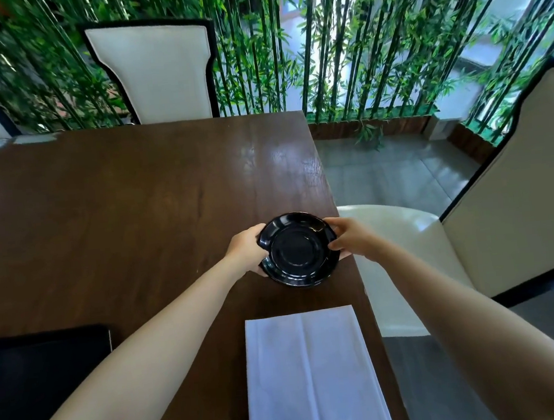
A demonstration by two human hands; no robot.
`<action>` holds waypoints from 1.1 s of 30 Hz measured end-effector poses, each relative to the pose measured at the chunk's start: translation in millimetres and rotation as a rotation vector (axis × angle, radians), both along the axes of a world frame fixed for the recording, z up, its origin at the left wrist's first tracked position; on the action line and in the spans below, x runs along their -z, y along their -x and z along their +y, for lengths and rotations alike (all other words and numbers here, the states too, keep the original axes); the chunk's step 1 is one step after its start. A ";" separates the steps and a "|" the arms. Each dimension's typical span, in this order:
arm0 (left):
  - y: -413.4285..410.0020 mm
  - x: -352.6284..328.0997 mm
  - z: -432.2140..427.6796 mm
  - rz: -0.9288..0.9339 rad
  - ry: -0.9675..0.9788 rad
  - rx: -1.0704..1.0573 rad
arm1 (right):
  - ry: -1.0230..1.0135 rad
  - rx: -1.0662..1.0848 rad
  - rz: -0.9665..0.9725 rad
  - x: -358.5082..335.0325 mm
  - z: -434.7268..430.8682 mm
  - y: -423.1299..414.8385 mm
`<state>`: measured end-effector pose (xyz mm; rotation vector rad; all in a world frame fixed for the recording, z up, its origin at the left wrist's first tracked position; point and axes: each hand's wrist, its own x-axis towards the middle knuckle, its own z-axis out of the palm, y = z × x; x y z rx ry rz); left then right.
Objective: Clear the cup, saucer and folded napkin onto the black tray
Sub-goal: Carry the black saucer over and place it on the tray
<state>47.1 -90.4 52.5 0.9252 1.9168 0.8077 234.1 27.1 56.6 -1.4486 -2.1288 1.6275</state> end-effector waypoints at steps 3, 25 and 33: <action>-1.4 -17.8 -6.2 0.010 -0.034 -0.021 | -0.021 -0.011 0.003 -20.9 -4.3 0.5; 36.7 -124.8 -128.9 0.008 -0.207 -0.277 | 0.033 -0.223 0.219 -133.0 -79.0 54.1; 69.2 -139.9 -210.3 -0.109 -0.259 -0.373 | 0.114 -0.347 0.287 -142.1 -132.3 97.7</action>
